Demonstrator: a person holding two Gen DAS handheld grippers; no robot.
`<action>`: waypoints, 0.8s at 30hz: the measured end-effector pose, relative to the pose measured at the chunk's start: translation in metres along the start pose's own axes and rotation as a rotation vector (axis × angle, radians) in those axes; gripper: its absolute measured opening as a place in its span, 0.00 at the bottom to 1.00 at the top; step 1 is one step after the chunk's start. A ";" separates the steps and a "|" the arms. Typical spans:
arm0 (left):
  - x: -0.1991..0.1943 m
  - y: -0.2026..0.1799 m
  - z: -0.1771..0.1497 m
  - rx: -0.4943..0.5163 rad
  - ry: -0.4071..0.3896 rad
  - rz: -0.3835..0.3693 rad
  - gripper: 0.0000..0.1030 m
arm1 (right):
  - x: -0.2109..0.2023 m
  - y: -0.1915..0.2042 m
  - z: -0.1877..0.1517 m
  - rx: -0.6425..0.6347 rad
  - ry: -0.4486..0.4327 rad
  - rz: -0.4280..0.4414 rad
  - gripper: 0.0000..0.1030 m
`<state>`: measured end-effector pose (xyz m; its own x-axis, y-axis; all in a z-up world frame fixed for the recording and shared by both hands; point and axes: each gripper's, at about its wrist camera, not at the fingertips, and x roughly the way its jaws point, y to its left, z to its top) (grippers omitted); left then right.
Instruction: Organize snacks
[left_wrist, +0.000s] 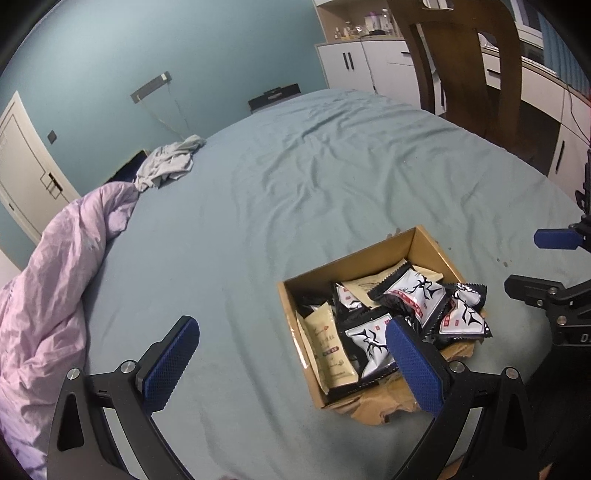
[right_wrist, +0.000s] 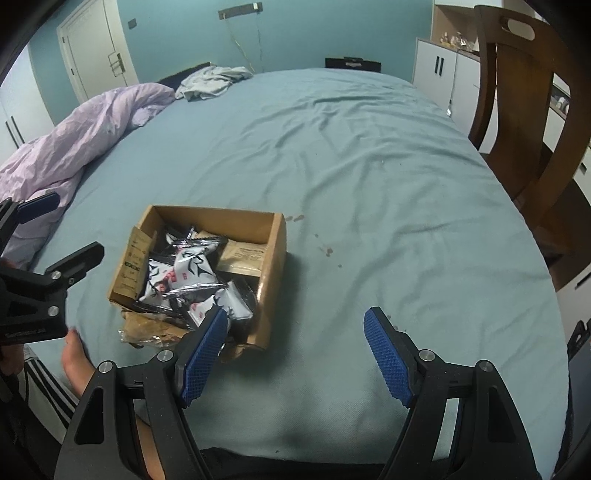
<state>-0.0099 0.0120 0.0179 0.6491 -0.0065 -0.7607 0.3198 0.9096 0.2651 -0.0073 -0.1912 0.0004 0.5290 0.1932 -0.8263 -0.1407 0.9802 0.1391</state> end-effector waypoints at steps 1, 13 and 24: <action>0.001 0.001 0.000 -0.004 0.003 -0.001 1.00 | 0.001 0.001 0.001 -0.001 0.006 -0.007 0.74; 0.013 0.002 -0.001 -0.013 0.058 0.000 1.00 | 0.008 0.003 0.005 -0.013 0.030 -0.005 0.74; 0.014 0.002 -0.001 -0.013 0.061 -0.008 1.00 | 0.012 0.012 0.005 -0.057 0.043 -0.022 0.74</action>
<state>-0.0009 0.0139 0.0067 0.6035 0.0114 -0.7973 0.3151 0.9151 0.2516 0.0010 -0.1766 -0.0049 0.4959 0.1681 -0.8520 -0.1771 0.9800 0.0902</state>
